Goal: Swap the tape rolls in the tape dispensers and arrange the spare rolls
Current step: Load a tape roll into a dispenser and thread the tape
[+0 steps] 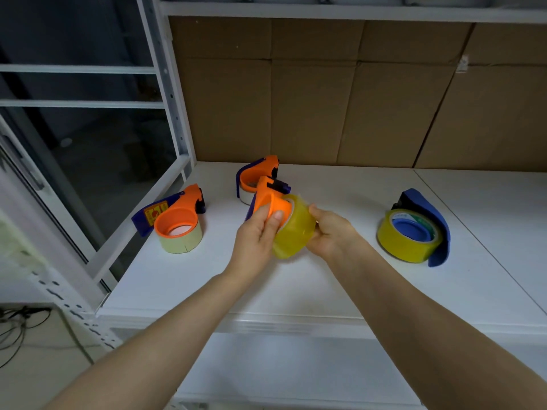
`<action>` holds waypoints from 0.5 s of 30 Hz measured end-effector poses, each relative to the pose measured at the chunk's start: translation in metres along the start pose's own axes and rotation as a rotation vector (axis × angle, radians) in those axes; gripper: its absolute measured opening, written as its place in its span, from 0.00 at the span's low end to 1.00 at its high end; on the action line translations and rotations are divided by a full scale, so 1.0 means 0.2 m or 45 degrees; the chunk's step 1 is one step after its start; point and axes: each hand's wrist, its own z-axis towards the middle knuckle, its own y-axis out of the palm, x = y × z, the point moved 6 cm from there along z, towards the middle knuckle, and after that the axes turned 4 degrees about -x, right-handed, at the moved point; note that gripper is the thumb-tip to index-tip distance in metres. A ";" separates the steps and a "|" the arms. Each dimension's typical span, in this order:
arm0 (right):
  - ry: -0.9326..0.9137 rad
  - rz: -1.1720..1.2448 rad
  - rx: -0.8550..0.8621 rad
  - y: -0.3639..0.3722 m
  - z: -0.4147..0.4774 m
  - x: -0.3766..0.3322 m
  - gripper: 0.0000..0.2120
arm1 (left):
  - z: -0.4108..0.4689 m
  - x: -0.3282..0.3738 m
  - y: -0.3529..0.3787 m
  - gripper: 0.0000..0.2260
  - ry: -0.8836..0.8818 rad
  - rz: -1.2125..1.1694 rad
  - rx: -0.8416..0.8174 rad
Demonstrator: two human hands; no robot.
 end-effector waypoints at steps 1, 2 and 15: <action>0.024 0.018 -0.017 0.01 -0.01 0.01 0.17 | 0.00 0.01 0.01 0.07 0.033 0.013 -0.012; 0.038 0.023 -0.027 0.03 -0.01 0.01 0.17 | -0.01 0.01 0.01 0.08 0.037 -0.002 -0.027; -0.559 -0.851 -0.229 0.07 -0.15 -0.15 0.10 | -0.05 -0.10 0.03 0.11 -0.069 -0.154 -0.254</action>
